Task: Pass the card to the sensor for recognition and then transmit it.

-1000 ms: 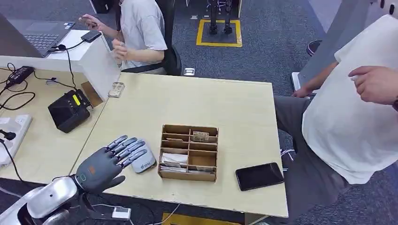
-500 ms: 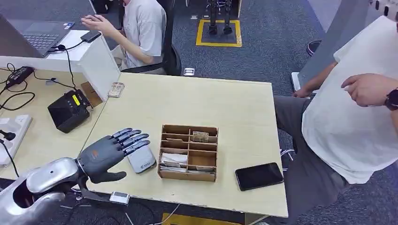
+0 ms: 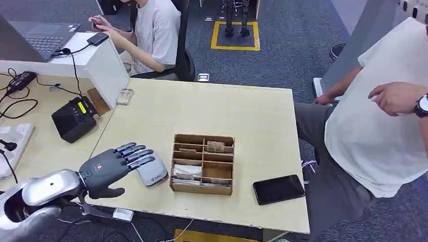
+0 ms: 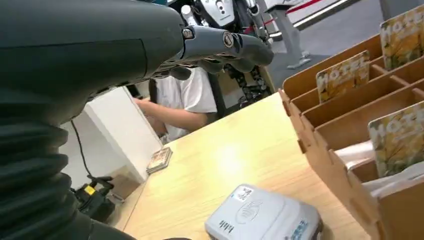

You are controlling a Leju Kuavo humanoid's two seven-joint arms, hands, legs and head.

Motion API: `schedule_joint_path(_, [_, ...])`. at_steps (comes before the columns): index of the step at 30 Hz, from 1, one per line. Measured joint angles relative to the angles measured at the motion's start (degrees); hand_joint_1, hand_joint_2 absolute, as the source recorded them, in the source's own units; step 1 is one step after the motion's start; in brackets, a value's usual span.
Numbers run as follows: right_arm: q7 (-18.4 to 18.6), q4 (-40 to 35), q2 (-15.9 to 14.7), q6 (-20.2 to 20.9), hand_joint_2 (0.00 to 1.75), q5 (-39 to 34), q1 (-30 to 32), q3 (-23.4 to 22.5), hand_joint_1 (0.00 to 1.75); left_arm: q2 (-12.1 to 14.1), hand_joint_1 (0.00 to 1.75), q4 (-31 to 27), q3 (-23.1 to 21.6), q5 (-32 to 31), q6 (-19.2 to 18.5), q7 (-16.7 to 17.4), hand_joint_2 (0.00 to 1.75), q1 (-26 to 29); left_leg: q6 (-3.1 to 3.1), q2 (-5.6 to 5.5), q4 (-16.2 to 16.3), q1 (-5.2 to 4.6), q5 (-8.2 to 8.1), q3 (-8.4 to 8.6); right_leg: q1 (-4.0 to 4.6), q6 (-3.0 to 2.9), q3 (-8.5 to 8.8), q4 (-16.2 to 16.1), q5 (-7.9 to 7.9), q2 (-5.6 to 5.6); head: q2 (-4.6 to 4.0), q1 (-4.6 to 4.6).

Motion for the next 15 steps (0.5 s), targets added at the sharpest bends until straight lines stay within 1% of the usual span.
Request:
schedule_joint_path(6, [0.0, 0.0, 0.0, 0.0, 0.0, 0.1, 0.0, -0.1, 0.0, 1.0, 0.0, -0.2, -1.6, -1.1, 0.2, 0.1, 1.75, -0.4, 0.0, 0.0, 0.0, -0.01, 0.0, -0.01, 0.0, 0.0, 0.0, 0.0, 0.0, 0.0, 0.0, 0.02])
schedule_joint_path(9, [0.0, 0.0, 0.0, 0.0, 0.0, 0.0, 0.0, -0.2, 0.0, 1.3, 0.0, -0.3, -3.4, -5.8, 1.2, 1.4, 1.75, -0.8, 0.0, 0.0, 0.0, -0.02, 0.0, -0.01, -0.01, 0.0, 0.0, 0.0, 0.0, 0.0, 0.0, 0.02])
schedule_joint_path(11, [0.0, 0.0, 0.0, 0.0, 0.0, 0.0, 0.0, -0.2, 0.0, 1.4, 0.0, -0.3, -4.7, -7.6, 1.8, 2.0, 1.75, -0.8, 0.0, 0.0, 0.0, -0.02, 0.0, -0.01, -0.01, 0.0, 0.0, 0.0, 0.0, 0.0, 0.0, 0.02])
schedule_joint_path(15, [0.0, 0.0, 0.0, 0.0, 0.0, 0.0, -0.1, -0.2, 0.0, 1.4, 0.0, -0.3, -7.0, -11.6, 4.2, 3.8, 1.75, -0.8, 0.0, 0.0, 0.0, -0.02, 0.0, -0.01, -0.01, 0.0, 0.0, 0.0, 0.0, 0.0, 0.0, 0.02])
